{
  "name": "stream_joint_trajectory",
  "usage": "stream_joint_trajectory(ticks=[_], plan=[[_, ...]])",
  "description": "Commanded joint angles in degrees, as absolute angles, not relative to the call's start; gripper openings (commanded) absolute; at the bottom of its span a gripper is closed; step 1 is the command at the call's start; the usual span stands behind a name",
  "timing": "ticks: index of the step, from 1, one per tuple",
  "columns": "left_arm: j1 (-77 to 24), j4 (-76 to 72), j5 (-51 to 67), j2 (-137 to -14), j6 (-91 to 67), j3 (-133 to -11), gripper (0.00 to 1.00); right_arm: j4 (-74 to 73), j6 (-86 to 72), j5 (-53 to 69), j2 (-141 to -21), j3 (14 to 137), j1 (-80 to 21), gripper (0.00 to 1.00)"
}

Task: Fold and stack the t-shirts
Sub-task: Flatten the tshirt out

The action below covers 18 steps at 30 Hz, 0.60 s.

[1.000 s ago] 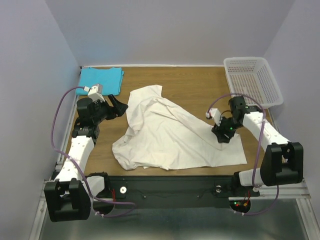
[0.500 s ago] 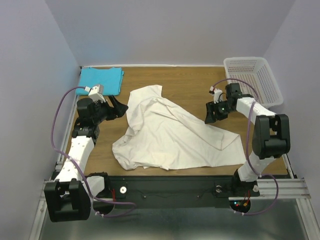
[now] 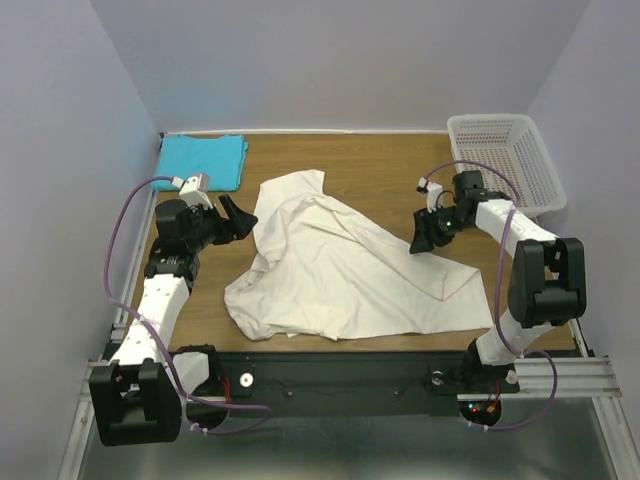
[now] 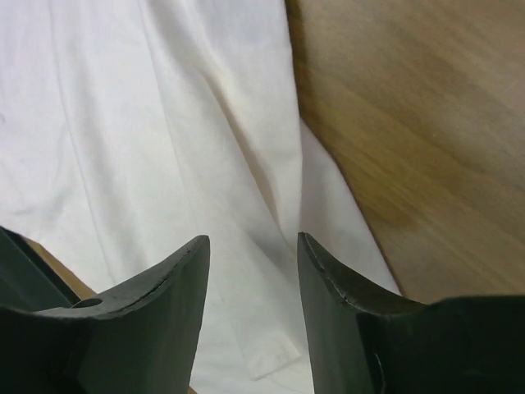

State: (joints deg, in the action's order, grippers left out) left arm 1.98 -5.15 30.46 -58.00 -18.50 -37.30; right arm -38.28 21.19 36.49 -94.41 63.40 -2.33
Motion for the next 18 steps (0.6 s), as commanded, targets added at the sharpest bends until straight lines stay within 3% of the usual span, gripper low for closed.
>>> stream_joint_trajectory(ticks=[1,5,9,12,18], plan=[[2.1,-6.8,32.1,-57.7,-17.9,-37.4,0.83,-43.7,26.8,35.7,-92.5,60.1,-3.0,0.52],[2.1,-7.5,32.6,-58.0,-18.5,-37.2,0.83,-44.6,29.3,32.0,-89.5,57.7,-3.4,0.49],[2.1,-7.8,32.7,-58.1,-18.9,-37.1,0.83,-46.0,30.7,28.0,-85.4,56.5,-6.2,0.31],[2.1,-8.0,32.9,-58.1,-19.2,-37.1,0.83,-46.5,31.6,27.2,-81.7,55.4,-8.7,0.33],[2.1,-8.1,33.2,-58.4,-19.2,-36.9,0.83,-49.9,34.0,29.5,-80.2,54.3,-15.6,0.47]])
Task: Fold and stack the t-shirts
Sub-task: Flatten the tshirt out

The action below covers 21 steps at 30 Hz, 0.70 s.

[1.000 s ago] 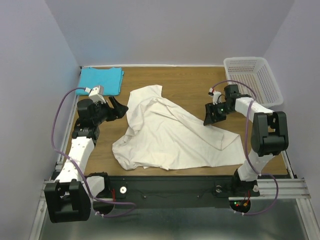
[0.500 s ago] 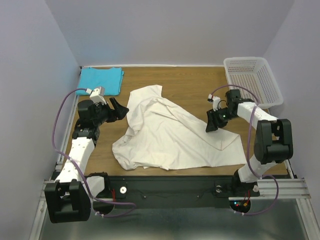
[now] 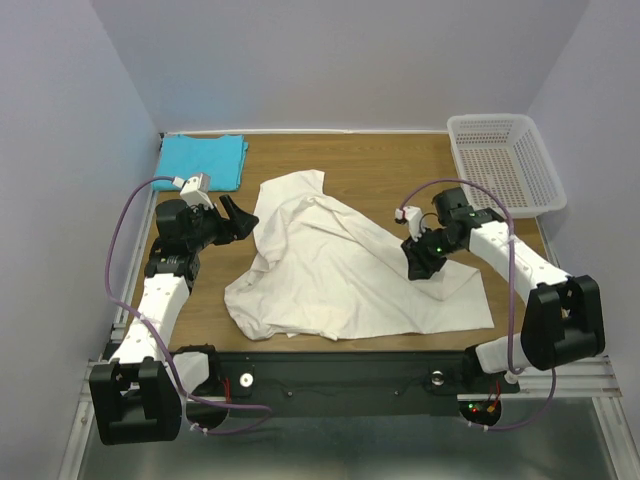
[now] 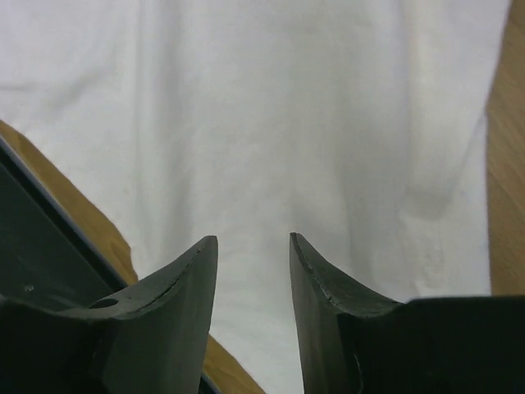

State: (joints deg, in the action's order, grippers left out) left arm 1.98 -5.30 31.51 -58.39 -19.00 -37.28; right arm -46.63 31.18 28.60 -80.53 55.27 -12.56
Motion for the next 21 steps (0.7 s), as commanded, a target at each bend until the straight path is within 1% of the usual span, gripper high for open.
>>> stream_joint_trajectory(ticks=[1,3,5,6,7,10,12,17,18,20,21], plan=[[2.2,-8.1,33.2,-58.3,-19.1,-36.9,0.83,-49.8,34.2,29.4,-80.3,54.6,-15.7,0.47],[2.1,-8.1,33.3,-58.2,-19.0,-36.8,0.83,-48.7,31.7,24.9,-80.1,55.4,-15.6,0.50],[2.1,-7.9,33.3,-58.0,-18.8,-36.8,0.83,-44.3,27.4,17.4,-78.7,56.3,-15.2,0.59],[2.1,-7.8,33.1,-58.0,-18.7,-36.8,0.83,-43.1,26.5,15.7,-78.2,56.7,-14.9,0.60],[2.1,-7.9,33.2,-57.9,-18.6,-36.7,0.83,-41.8,26.2,14.9,-77.8,57.0,-13.1,0.65],[2.1,-7.8,33.4,-58.3,-18.5,-36.7,0.83,-41.7,27.7,13.7,-77.8,57.8,-9.5,0.68],[2.1,-7.9,33.5,-58.3,-18.3,-36.7,0.83,-41.7,30.2,14.0,-78.0,56.3,-7.8,0.69],[2.0,-7.8,33.8,-58.5,-17.7,-36.5,0.83,-41.7,33.9,15.0,-79.4,52.8,-7.3,0.69],[2.1,-7.8,33.8,-58.5,-17.7,-36.5,0.83,-41.7,34.1,15.1,-80.8,52.6,-7.2,0.68],[2.1,-7.8,33.8,-58.6,-17.6,-36.5,0.83,-41.6,33.5,15.1,-81.9,53.1,-7.2,0.61],[2.1,-7.8,33.9,-58.6,-17.5,-36.4,0.83,-41.7,33.1,16.2,-82.4,53.4,-7.2,0.54]])
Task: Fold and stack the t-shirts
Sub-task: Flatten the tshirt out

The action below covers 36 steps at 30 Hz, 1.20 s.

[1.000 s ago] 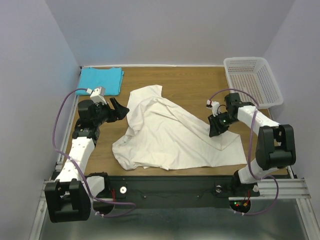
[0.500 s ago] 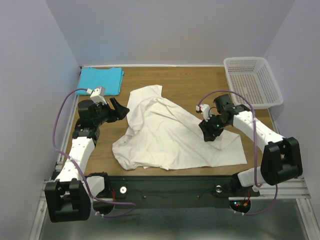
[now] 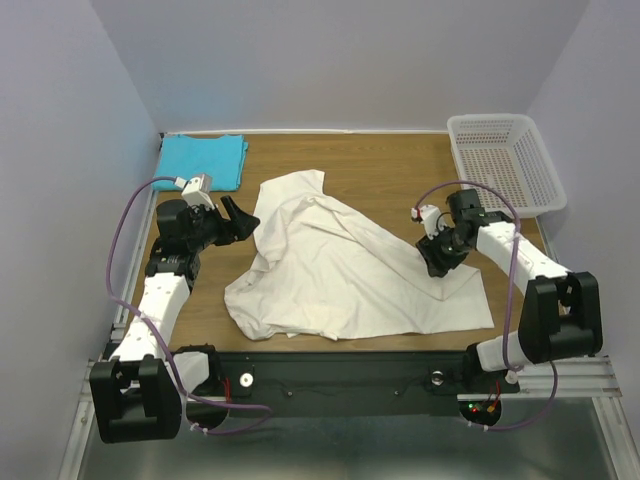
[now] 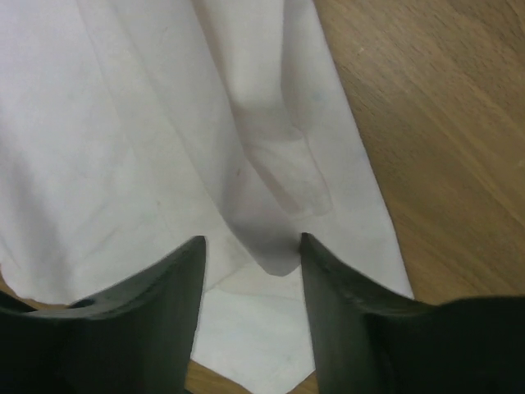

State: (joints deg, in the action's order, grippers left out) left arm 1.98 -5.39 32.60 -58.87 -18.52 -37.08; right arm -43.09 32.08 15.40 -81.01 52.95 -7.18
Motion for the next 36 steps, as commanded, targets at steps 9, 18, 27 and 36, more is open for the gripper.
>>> stream_joint_trajectory(ticks=[9,18,27,36], plan=[[2.1,-8.0,33.9,-59.1,-17.3,-36.3,0.83,-51.5,41.0,30.3,-75.2,54.8,-8.7,0.01],[2.1,-8.9,34.5,-60.4,-17.7,-36.5,0.83,-58.0,47.5,34.8,-77.8,52.0,-16.8,0.53],[2.0,-8.0,34.5,-60.3,-17.1,-37.2,0.83,-51.1,36.1,22.4,-75.3,58.3,-15.7,0.59],[2.2,-7.6,34.7,-60.4,-16.3,-37.2,0.83,-42.8,27.8,14.8,-80.5,52.7,-13.7,0.57]])
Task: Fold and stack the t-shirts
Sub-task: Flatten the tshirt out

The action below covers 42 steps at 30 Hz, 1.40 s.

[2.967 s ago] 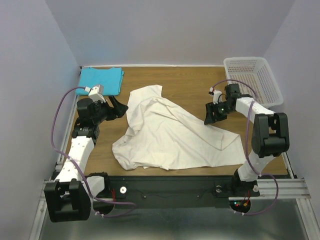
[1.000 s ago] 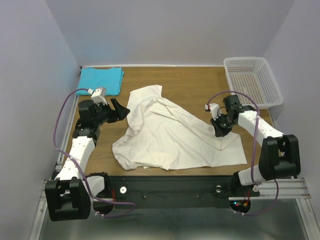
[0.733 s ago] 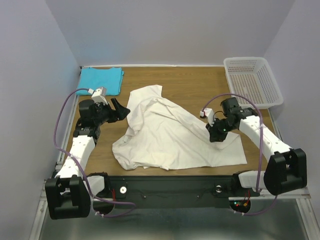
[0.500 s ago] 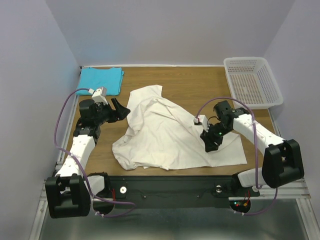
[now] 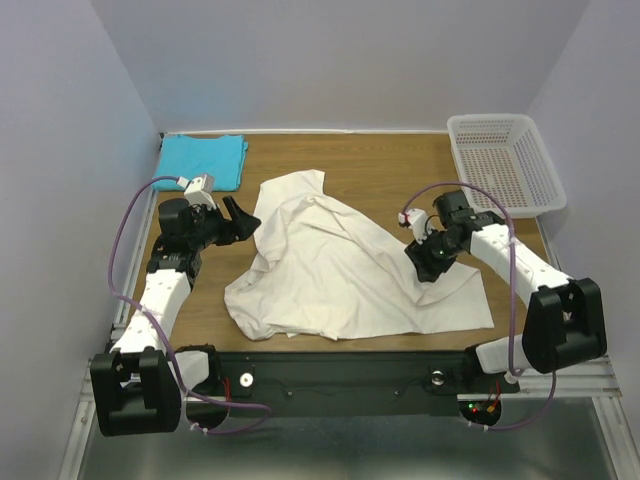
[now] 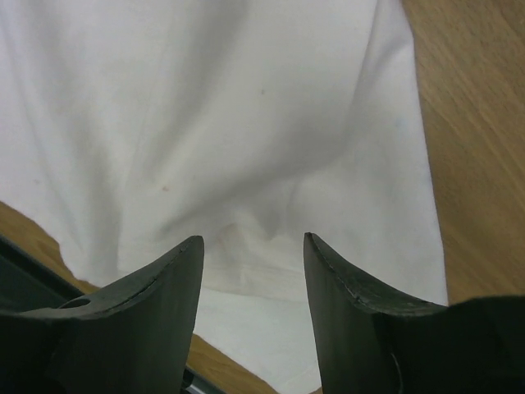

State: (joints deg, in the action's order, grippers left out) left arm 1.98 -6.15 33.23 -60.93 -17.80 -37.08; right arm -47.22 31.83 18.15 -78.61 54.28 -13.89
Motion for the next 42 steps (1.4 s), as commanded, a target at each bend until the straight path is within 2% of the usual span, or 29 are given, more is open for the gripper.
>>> stream_joint_trajectory(ticks=[1,9,15,18,19,22,28,34,42], plan=[[2.1,-7.6,34.6,-60.3,-16.4,-37.1,0.83,-42.2,27.7,14.7,-80.9,52.5,-13.6,0.57],[2.1,-7.6,35.0,-60.6,-16.3,-37.0,0.83,-40.1,28.3,13.4,-85.5,50.7,-12.6,0.56],[2.1,-7.6,35.0,-60.5,-16.3,-36.9,0.83,-39.2,28.2,14.6,-87.6,49.5,-12.5,0.47],[2.1,-7.6,35.0,-60.4,-16.3,-36.7,0.83,-39.2,28.0,15.1,-87.4,49.0,-12.5,0.33],[2.1,-7.6,35.0,-60.3,-16.2,-36.7,0.83,-39.3,28.0,14.9,-86.9,49.1,-12.4,0.22],[2.1,-7.5,35.0,-60.3,-15.9,-36.7,0.83,-39.6,27.2,13.3,-82.8,50.4,-12.5,0.09],[2.1,-7.5,35.0,-61.3,-15.8,-37.2,0.83,-43.0,27.7,8.2,-76.7,56.9,-12.5,0.06],[2.2,-7.9,35.0,-62.1,-15.6,-37.8,0.83,-43.7,27.8,7.0,-76.0,58.6,-12.4,0.00],[2.1,-9.4,32.3,-71.2,-14.2,-43.0,0.83,-42.2,27.1,0.4,-77.1,58.6,-10.9,0.00]])
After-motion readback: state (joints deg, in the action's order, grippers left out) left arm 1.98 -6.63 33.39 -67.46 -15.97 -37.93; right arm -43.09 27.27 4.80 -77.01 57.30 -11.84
